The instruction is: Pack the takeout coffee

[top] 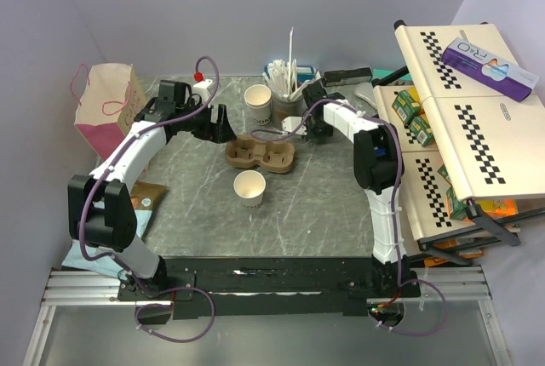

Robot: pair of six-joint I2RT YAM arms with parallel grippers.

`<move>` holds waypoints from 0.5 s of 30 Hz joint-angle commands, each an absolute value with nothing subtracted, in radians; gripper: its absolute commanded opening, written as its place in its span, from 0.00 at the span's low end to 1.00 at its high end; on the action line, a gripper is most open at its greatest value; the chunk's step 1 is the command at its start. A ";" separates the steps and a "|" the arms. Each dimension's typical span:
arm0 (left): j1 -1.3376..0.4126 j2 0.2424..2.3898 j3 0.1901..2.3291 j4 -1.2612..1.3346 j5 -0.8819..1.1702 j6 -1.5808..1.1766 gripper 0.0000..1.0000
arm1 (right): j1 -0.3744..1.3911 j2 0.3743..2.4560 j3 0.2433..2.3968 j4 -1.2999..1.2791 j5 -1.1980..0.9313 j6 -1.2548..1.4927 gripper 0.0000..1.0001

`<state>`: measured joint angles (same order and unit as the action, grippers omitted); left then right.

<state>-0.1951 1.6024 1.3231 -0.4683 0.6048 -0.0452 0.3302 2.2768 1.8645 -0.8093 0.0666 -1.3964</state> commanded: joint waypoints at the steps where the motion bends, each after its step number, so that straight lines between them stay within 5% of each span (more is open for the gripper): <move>1: -0.196 1.608 1.358 -0.446 0.609 -0.037 0.88 | 0.322 2.286 1.894 -0.833 0.077 -1.413 0.11; 15: -0.196 1.614 1.362 -0.445 0.612 -0.040 0.88 | 0.322 2.270 1.957 -0.880 0.061 -1.405 0.00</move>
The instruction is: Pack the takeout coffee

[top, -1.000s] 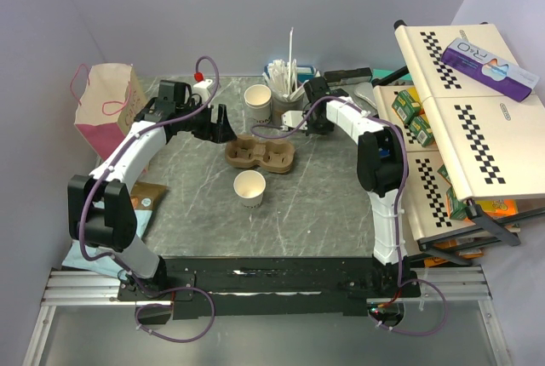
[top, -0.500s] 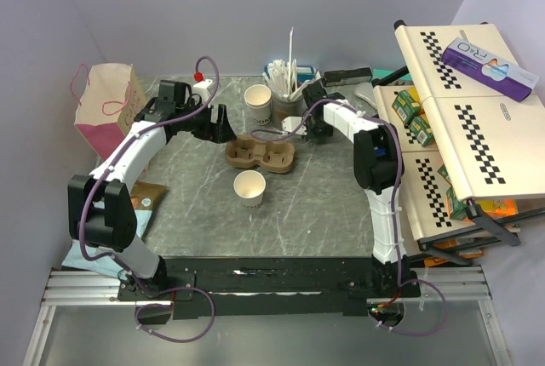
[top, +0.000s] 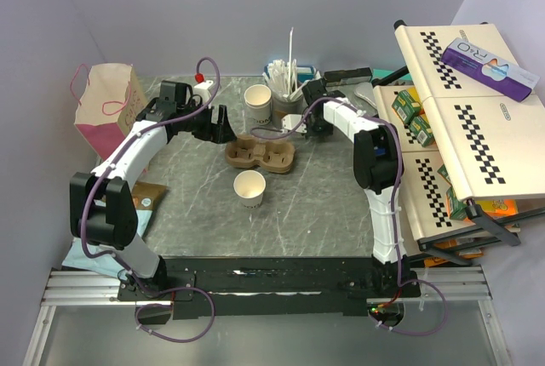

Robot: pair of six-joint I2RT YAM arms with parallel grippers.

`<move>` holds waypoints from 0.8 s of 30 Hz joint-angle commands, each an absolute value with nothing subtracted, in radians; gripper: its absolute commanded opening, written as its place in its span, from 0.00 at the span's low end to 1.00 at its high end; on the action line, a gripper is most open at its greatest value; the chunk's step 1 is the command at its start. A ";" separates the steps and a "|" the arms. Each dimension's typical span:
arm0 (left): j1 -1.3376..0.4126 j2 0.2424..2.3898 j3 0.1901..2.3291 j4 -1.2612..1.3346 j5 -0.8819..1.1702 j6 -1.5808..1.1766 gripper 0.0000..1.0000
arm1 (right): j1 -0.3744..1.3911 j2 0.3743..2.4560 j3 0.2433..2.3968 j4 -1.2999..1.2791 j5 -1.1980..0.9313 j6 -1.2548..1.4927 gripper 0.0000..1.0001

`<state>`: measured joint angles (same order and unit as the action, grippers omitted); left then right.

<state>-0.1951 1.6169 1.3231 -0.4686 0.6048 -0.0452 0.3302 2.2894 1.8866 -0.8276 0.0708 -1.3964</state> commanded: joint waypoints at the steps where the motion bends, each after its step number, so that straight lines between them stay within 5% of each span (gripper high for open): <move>1: -0.196 1.614 1.362 -0.446 0.612 -0.038 0.88 | 0.324 2.264 1.959 -0.884 0.060 -1.405 0.00; 4: -0.196 1.611 1.358 -0.445 0.612 -0.038 0.88 | 0.324 2.203 1.909 -0.826 0.078 -1.430 0.04; 6: -0.196 1.614 1.353 -0.439 0.617 -0.043 0.88 | 0.322 2.184 1.838 -0.741 0.090 -1.472 0.24; 9: -0.196 1.623 1.359 -0.436 0.618 -0.048 0.88 | 0.322 2.183 1.810 -0.713 0.101 -1.493 0.37; 24: -0.196 1.617 1.358 -0.446 0.611 -0.037 0.88 | 0.350 2.181 1.916 -0.864 0.072 -1.511 0.33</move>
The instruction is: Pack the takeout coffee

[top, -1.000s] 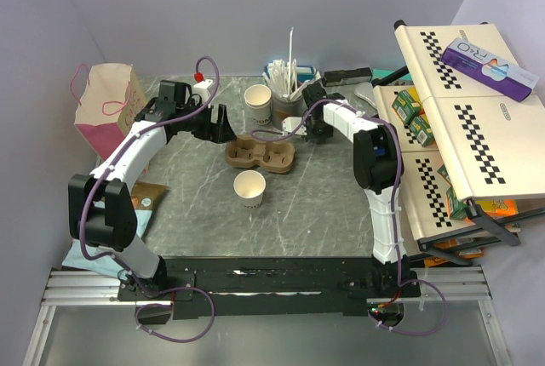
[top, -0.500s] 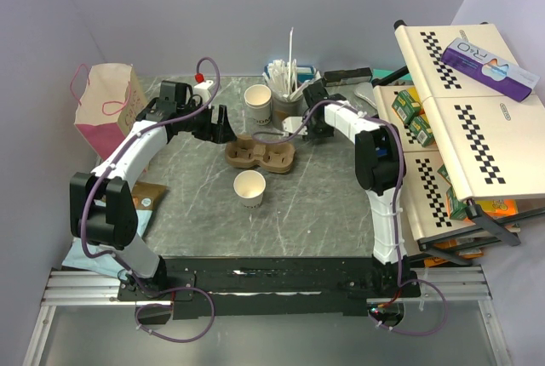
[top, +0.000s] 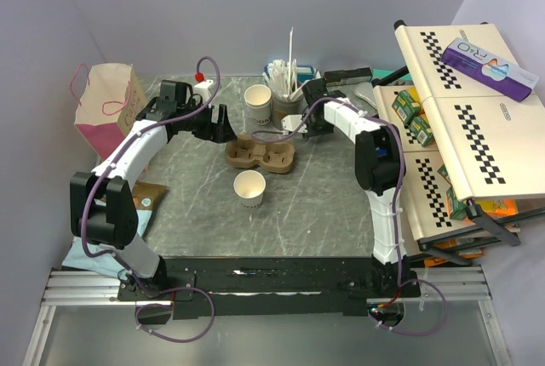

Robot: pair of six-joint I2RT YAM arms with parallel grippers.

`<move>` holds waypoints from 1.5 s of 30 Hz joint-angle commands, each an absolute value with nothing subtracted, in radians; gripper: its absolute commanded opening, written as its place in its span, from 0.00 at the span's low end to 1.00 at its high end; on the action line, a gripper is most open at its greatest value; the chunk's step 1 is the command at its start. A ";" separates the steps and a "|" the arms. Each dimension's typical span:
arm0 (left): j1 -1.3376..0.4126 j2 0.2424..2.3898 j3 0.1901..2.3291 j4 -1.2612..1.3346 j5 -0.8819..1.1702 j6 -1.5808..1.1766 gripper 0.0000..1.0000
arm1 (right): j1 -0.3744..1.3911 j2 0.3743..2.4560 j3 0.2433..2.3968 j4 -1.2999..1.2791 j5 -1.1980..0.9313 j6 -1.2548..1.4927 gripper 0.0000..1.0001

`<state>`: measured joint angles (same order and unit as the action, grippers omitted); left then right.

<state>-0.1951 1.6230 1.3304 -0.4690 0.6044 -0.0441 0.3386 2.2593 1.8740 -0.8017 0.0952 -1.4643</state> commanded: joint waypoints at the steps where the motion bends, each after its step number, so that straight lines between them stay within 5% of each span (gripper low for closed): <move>1: -0.196 1.621 1.359 -0.445 0.615 -0.040 0.88 | 0.348 2.193 1.930 -0.865 0.075 -1.514 0.33; 31: -0.196 1.635 1.368 -0.451 0.598 -0.026 0.88 | 0.347 2.364 2.066 -0.876 0.106 -1.539 0.39; 37: -0.196 1.634 1.368 -0.453 0.597 -0.026 0.88 | 0.345 2.385 2.082 -0.880 0.115 -1.525 0.33; 45: -0.196 1.632 1.364 -0.451 0.597 -0.026 0.88 | 0.345 2.385 2.092 -0.899 0.112 -1.506 0.13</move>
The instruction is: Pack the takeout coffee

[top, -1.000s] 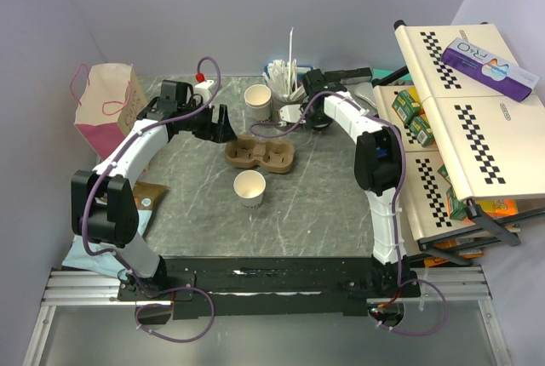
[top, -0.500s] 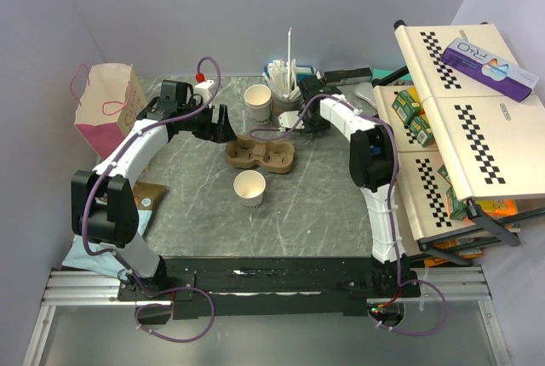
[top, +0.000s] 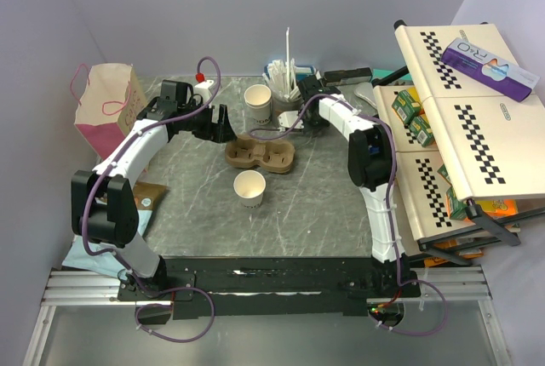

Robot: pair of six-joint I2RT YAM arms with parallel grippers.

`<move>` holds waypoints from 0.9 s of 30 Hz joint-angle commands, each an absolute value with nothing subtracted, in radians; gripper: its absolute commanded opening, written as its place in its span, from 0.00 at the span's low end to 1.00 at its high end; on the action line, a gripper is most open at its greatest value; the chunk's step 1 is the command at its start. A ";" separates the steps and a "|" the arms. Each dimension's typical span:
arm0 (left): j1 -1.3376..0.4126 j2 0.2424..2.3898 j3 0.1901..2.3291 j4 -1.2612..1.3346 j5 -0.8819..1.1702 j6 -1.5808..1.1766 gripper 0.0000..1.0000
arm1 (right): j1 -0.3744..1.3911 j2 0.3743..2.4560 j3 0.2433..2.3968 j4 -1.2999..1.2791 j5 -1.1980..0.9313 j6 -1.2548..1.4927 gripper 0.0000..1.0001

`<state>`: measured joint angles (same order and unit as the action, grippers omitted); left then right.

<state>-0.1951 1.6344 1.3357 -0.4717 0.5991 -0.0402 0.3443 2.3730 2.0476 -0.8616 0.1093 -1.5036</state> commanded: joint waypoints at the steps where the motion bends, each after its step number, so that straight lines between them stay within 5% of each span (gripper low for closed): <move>1: -0.196 1.632 1.364 -0.449 0.598 -0.028 0.88 | 0.344 2.385 2.092 -0.902 0.113 -1.503 0.10; 6: -0.196 1.631 1.365 -0.449 0.598 -0.031 0.88 | 0.341 2.370 2.086 -0.916 0.104 -1.480 0.00; 27: -0.199 1.603 1.345 -0.429 0.620 -0.044 0.88 | 0.344 2.073 1.908 -0.919 0.052 -1.214 0.00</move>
<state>-0.1951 1.6344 1.3357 -0.4667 0.5980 -0.0422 0.3443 2.1704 1.9228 -0.8936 0.0738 -1.2816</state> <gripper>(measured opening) 0.877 0.007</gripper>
